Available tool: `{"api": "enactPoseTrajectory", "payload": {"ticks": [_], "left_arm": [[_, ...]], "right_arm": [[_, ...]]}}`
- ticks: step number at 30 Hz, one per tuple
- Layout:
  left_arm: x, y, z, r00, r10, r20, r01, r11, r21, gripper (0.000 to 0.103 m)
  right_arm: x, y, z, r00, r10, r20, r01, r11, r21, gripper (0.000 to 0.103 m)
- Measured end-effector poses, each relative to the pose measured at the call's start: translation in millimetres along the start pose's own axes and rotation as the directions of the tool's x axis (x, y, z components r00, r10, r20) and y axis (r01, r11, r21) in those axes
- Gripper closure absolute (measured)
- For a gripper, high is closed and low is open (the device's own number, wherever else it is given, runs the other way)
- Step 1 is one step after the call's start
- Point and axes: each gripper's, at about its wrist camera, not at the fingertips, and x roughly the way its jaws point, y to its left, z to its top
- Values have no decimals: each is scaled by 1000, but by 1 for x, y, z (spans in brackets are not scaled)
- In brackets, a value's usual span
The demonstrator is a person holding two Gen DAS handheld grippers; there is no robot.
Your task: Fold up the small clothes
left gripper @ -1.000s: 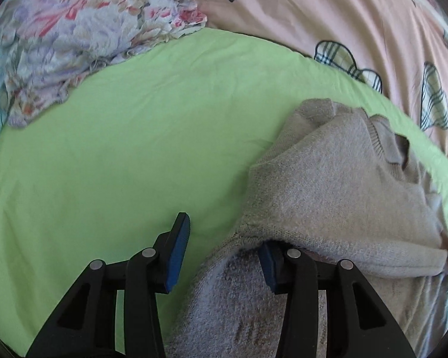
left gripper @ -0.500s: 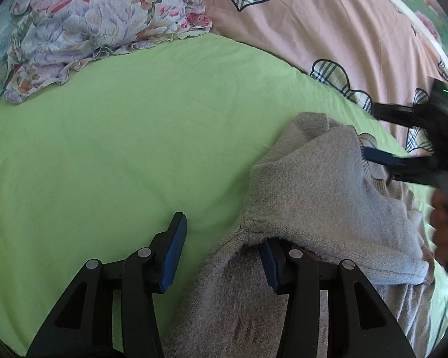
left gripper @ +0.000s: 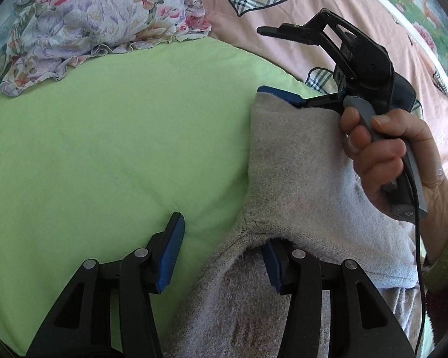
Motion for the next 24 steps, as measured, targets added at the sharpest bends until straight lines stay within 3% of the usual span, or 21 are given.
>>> {"api": "enactPoseTrajectory", "payload": {"ticks": [4,7,9,12,13,17,18,20,22,24], "left_arm": [[-2,3,3,998,-63,-28,63,998,-9,49],[-12,8,5,974,-201,-101,201,980,-9,49],[-22,8,8,967,-229,-113,232,973,15,49],[-32,8,24,962,-249,-108,255,966,40,48],[-30,7,31,961,-253,-113,258,965,36,48],[2,1,68,963,-229,-143,236,971,32,48],[14,-3,77,960,-228,-164,237,971,32,48],[42,-9,90,946,-230,-230,244,969,32,48],[67,-16,98,952,-158,-262,180,982,59,48],[85,-20,99,960,-80,-268,110,989,99,49]], "right_arm": [[-24,15,-8,992,-92,91,96,995,-34,24],[-72,26,-30,978,-143,153,152,987,-49,24],[-108,26,-45,967,-168,193,182,982,-57,24],[-166,29,-82,921,-281,270,306,951,-52,24],[-186,27,-96,896,-328,298,354,935,-36,24],[-262,12,-156,740,-550,388,560,823,99,24],[-280,7,-172,690,-610,390,607,781,147,24],[-308,-2,-196,626,-676,388,657,725,204,24],[-327,-12,-217,566,-733,376,699,669,253,25],[-337,-20,-228,543,-758,361,713,643,279,30]]}}
